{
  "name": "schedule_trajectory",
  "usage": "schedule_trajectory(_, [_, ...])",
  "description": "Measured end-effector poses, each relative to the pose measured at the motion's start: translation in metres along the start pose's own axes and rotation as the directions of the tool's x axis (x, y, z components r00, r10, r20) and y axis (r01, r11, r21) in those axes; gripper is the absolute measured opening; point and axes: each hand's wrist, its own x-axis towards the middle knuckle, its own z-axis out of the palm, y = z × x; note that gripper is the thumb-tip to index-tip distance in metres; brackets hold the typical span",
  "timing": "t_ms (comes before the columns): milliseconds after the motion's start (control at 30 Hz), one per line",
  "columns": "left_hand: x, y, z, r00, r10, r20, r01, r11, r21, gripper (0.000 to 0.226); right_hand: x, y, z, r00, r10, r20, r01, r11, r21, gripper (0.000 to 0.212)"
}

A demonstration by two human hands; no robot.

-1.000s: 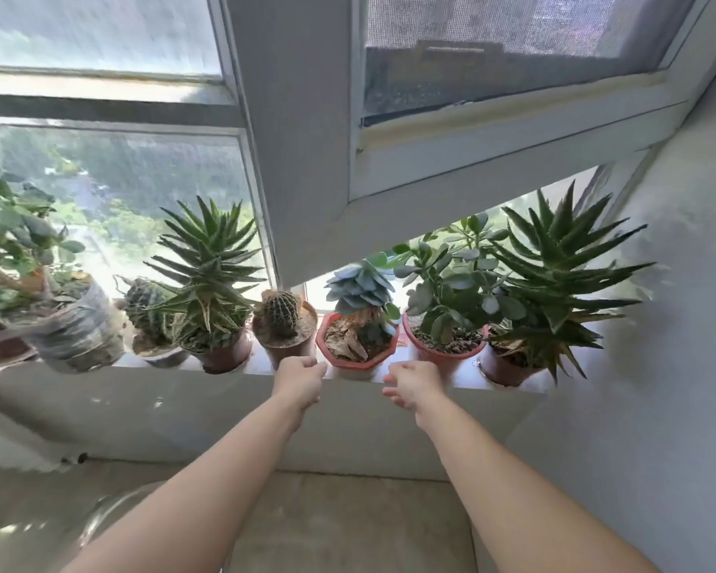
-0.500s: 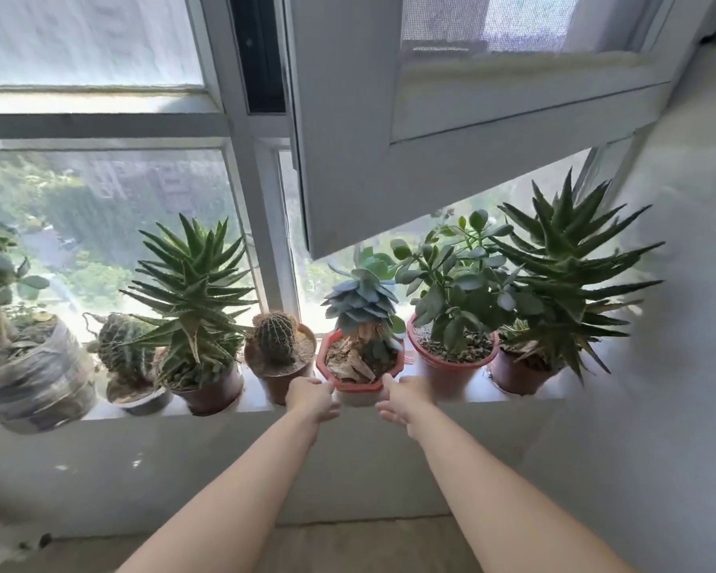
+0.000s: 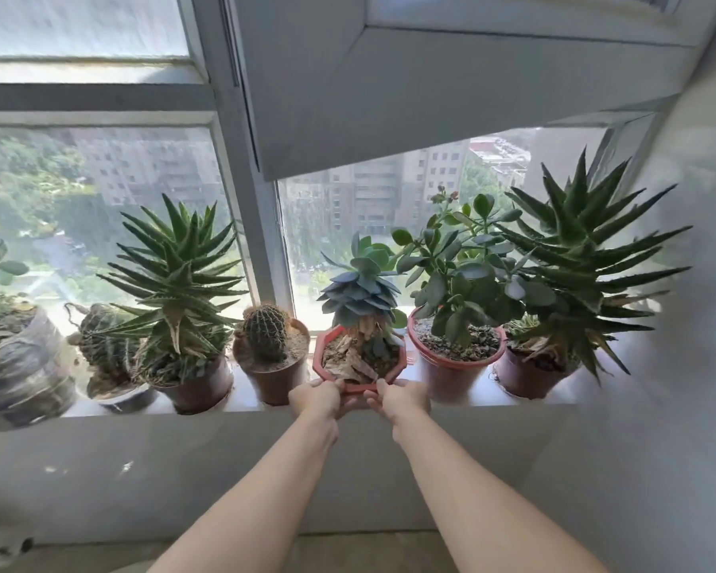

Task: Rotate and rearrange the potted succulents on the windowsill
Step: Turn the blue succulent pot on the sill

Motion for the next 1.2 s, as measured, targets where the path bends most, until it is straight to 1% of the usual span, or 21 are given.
schedule_trajectory(67, [-0.006,-0.007,0.003,1.0,-0.007,-0.009,0.007,1.0,-0.025,0.013,0.004,-0.001,-0.002,0.999,-0.025,-0.033,0.023,0.998,-0.058,0.02])
schedule_trajectory(167, [-0.01,-0.012,0.001,1.0,-0.01,0.001,0.01,1.0,0.005,0.007,0.009,-0.006,-0.006,0.997,-0.062,-0.034,0.056,0.986,-0.154,0.019])
schedule_trajectory(233, [-0.007,-0.009,-0.003,0.999,0.017,-0.039,-0.015,0.999,0.034,0.007,0.01,-0.01,-0.009,0.997,-0.081,-0.021,0.075,0.975,-0.209,0.015])
schedule_trajectory(300, [-0.003,-0.004,-0.007,0.997,0.072,-0.041,-0.07,0.997,0.045,0.009,0.01,-0.013,-0.01,0.996,-0.093,-0.005,0.089,0.965,-0.246,0.01])
schedule_trajectory(367, [-0.001,0.0,-0.006,0.993,0.112,-0.023,-0.11,0.992,0.058,0.013,0.012,-0.015,-0.012,0.994,-0.108,0.001,0.104,0.957,-0.271,0.014])
schedule_trajectory(433, [-0.002,0.0,-0.004,0.992,0.119,-0.033,-0.117,0.991,0.061,0.022,0.015,-0.019,-0.016,0.991,-0.132,0.005,0.127,0.946,-0.299,0.025])
schedule_trajectory(467, [-0.002,-0.001,-0.002,0.991,0.124,-0.042,-0.122,0.991,0.053,0.024,0.015,-0.021,-0.018,0.991,-0.136,0.014,0.134,0.944,-0.3,0.027])
schedule_trajectory(533, [-0.003,-0.002,0.001,0.989,0.131,-0.075,-0.128,0.991,0.042,0.026,0.014,-0.023,-0.022,0.991,-0.128,0.039,0.134,0.952,-0.276,0.023])
schedule_trajectory(633, [-0.002,-0.001,0.003,0.987,0.123,-0.103,-0.117,0.991,0.059,0.027,0.012,-0.021,-0.024,0.993,-0.099,0.057,0.108,0.976,-0.191,0.019])
schedule_trajectory(733, [-0.001,0.001,-0.001,0.993,0.09,-0.078,-0.086,0.995,0.053,0.022,0.01,-0.014,-0.026,0.996,-0.068,0.061,0.076,0.987,-0.139,0.02])
schedule_trajectory(800, [-0.001,0.0,-0.003,0.995,0.075,-0.063,-0.071,0.996,0.054,0.017,0.008,-0.008,-0.023,0.997,-0.057,0.054,0.065,0.987,-0.15,0.021])
schedule_trajectory(967, [0.004,0.001,-0.002,0.99,0.098,-0.098,-0.091,0.993,0.076,0.021,0.008,-0.008,-0.01,0.996,-0.086,-0.01,0.082,0.979,-0.189,0.012])
schedule_trajectory(1000, [0.005,0.001,-0.002,0.99,0.105,-0.099,-0.097,0.992,0.084,0.02,0.008,-0.009,-0.009,0.996,-0.091,-0.023,0.085,0.978,-0.191,0.013])
schedule_trajectory(1067, [0.008,-0.002,-0.004,0.989,0.117,-0.094,-0.108,0.989,0.097,0.02,0.01,-0.007,-0.008,0.993,-0.106,-0.052,0.093,0.974,-0.206,0.022])
schedule_trajectory(1133, [0.009,-0.003,-0.003,0.989,0.122,-0.089,-0.116,0.991,0.074,0.022,0.011,-0.007,-0.008,0.992,-0.113,-0.049,0.1,0.971,-0.217,0.026])
schedule_trajectory(1200, [0.011,-0.004,-0.001,0.988,0.118,-0.104,-0.113,0.992,0.049,0.021,0.013,-0.007,-0.007,0.995,-0.098,-0.029,0.09,0.974,-0.208,0.016])
